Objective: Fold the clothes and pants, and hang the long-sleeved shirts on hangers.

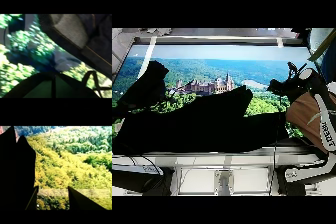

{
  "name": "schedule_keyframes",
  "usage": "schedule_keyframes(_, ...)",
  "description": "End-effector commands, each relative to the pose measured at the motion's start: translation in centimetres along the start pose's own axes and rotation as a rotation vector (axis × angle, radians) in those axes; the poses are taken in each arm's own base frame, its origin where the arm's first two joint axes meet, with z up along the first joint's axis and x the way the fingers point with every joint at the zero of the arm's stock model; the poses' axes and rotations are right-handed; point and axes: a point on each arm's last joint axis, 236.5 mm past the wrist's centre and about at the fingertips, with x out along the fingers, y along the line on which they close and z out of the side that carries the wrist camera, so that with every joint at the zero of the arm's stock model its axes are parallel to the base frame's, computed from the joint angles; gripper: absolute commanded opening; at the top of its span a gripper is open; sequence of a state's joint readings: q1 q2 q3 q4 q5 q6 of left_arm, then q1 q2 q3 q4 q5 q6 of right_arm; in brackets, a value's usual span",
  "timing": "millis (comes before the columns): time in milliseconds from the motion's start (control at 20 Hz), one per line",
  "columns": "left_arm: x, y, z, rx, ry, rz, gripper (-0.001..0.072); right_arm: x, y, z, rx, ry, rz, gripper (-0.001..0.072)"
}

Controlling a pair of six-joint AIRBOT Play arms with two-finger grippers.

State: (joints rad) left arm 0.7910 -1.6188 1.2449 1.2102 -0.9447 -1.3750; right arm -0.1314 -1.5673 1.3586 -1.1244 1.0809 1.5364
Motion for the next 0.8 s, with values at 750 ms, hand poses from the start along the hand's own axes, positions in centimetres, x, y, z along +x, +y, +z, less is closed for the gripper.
schedule_keyframes(750, -14.0, -5.3, 4.9, 0.128, -0.28, -0.045, 0.0016, 14.3, 5.4, 1.1, 0.152, 0.146, 0.289, 0.0407)
